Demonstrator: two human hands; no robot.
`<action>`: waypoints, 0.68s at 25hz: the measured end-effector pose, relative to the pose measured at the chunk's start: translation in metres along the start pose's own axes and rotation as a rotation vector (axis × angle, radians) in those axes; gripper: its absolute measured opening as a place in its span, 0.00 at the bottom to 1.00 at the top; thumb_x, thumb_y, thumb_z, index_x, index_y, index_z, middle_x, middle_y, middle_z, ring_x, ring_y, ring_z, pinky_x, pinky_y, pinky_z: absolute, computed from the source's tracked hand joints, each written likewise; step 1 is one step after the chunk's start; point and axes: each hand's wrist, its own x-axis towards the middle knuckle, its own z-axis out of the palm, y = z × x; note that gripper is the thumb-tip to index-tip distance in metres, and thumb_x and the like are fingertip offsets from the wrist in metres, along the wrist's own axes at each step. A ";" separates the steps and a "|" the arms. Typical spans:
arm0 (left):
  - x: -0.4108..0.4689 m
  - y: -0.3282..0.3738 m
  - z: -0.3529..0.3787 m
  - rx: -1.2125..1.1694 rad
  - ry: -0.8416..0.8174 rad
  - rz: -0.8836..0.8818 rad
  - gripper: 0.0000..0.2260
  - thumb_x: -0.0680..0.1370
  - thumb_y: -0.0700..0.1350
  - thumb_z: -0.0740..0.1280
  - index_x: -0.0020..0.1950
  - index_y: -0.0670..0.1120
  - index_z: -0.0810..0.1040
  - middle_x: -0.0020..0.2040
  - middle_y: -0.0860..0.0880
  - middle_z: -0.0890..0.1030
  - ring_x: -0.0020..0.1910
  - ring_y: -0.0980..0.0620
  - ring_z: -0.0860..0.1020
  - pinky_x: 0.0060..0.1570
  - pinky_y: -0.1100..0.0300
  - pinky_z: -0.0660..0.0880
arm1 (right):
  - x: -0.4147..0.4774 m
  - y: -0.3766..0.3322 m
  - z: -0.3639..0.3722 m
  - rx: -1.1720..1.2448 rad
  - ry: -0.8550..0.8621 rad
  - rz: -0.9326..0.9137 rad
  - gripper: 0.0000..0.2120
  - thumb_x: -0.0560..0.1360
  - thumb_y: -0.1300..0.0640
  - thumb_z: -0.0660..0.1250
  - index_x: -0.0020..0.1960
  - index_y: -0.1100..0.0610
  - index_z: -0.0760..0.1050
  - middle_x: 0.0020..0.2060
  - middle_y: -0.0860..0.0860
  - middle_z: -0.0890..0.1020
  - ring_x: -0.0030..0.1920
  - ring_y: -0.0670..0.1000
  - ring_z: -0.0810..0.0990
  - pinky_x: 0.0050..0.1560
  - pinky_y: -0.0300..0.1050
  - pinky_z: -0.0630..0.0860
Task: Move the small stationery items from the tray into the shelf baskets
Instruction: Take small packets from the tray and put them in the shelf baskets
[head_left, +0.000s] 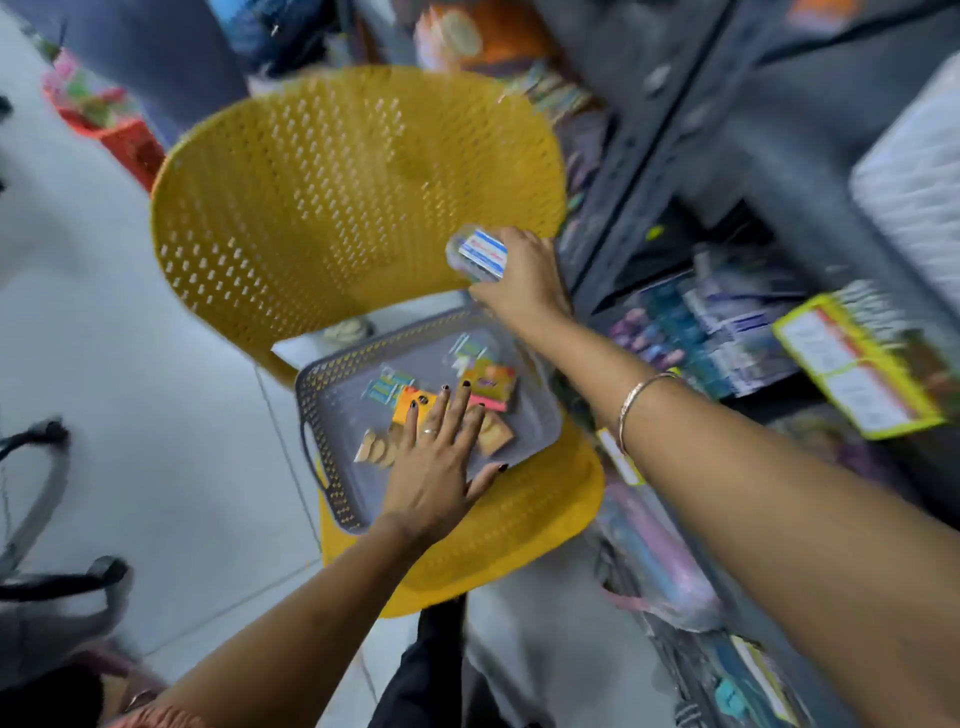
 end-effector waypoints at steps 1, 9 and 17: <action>0.014 0.012 -0.023 -0.018 0.019 0.047 0.32 0.78 0.63 0.47 0.68 0.41 0.71 0.71 0.41 0.67 0.70 0.40 0.64 0.65 0.38 0.62 | -0.001 -0.009 -0.036 -0.006 0.046 -0.029 0.24 0.65 0.60 0.70 0.60 0.60 0.73 0.57 0.61 0.79 0.59 0.61 0.73 0.57 0.50 0.69; 0.097 0.171 -0.189 -0.114 0.299 0.603 0.25 0.79 0.59 0.52 0.53 0.42 0.80 0.67 0.41 0.72 0.67 0.42 0.68 0.63 0.43 0.61 | -0.102 -0.005 -0.333 -0.045 0.477 0.115 0.25 0.62 0.55 0.64 0.59 0.58 0.75 0.55 0.59 0.81 0.56 0.60 0.76 0.55 0.48 0.71; 0.055 0.409 -0.208 -0.235 0.277 1.010 0.35 0.78 0.64 0.44 0.59 0.39 0.77 0.67 0.38 0.71 0.66 0.38 0.68 0.63 0.44 0.61 | -0.320 0.125 -0.486 -0.221 0.700 0.593 0.18 0.66 0.53 0.69 0.54 0.58 0.77 0.53 0.60 0.82 0.54 0.62 0.79 0.56 0.54 0.76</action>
